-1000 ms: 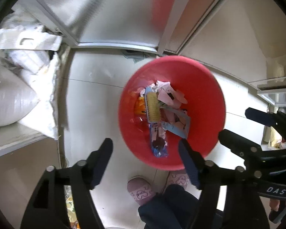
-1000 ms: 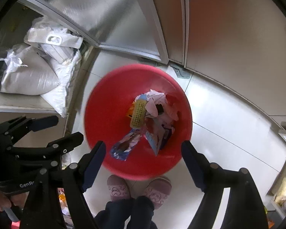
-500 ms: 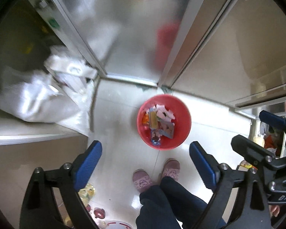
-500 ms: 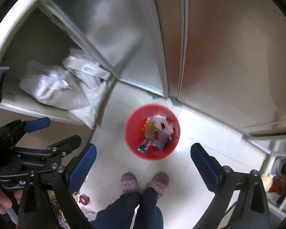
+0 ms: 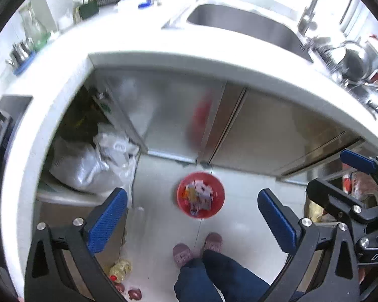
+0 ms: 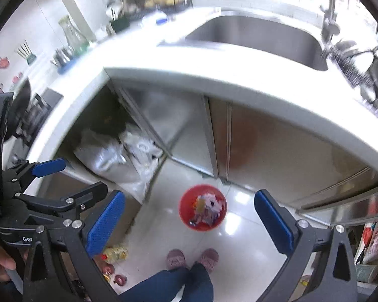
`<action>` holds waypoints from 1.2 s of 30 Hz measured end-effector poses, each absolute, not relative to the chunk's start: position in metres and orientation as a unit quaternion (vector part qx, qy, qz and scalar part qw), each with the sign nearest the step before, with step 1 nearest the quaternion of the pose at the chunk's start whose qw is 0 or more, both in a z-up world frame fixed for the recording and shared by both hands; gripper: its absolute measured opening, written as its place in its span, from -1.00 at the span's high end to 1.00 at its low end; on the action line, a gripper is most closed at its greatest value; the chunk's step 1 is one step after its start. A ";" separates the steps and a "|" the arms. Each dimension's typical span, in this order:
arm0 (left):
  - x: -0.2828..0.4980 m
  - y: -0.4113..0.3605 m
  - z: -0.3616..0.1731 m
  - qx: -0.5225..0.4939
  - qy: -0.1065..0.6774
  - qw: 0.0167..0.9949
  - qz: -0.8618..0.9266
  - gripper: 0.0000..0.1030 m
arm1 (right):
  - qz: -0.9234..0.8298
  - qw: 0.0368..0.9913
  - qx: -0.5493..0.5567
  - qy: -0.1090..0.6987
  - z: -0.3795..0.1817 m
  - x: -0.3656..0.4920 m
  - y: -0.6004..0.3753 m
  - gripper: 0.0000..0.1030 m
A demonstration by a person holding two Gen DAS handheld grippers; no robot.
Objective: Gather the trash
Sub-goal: 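Raise both empty tools back up toward the counter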
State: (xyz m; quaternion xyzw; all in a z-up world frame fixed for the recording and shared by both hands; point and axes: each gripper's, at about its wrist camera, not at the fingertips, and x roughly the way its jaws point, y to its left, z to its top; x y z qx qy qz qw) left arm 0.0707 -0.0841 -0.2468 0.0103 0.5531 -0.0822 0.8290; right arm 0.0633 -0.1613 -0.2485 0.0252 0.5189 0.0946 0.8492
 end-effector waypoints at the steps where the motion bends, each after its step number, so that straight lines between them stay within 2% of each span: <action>1: 0.070 -0.085 -0.237 0.011 0.546 0.834 -0.083 -0.99 | 0.095 0.854 0.027 0.511 -0.240 0.061 -0.161 -0.99; 6: 0.067 -0.090 -0.183 0.029 0.502 0.862 -0.069 -0.99 | 0.103 0.873 0.031 0.476 -0.204 0.060 -0.166 -0.99; 19: 0.106 -0.071 -0.102 0.021 0.430 0.901 -0.058 -0.99 | 0.124 0.902 0.027 0.414 -0.136 0.101 -0.163 -0.99; 24: 0.140 -0.047 -0.094 -0.029 0.418 0.904 -0.085 -0.99 | 0.125 0.910 0.031 0.394 -0.124 0.129 -0.155 -0.99; 36: 0.297 0.007 -0.094 0.018 0.429 0.899 -0.090 -0.99 | 0.104 0.909 0.044 0.400 -0.122 0.265 -0.104 -0.99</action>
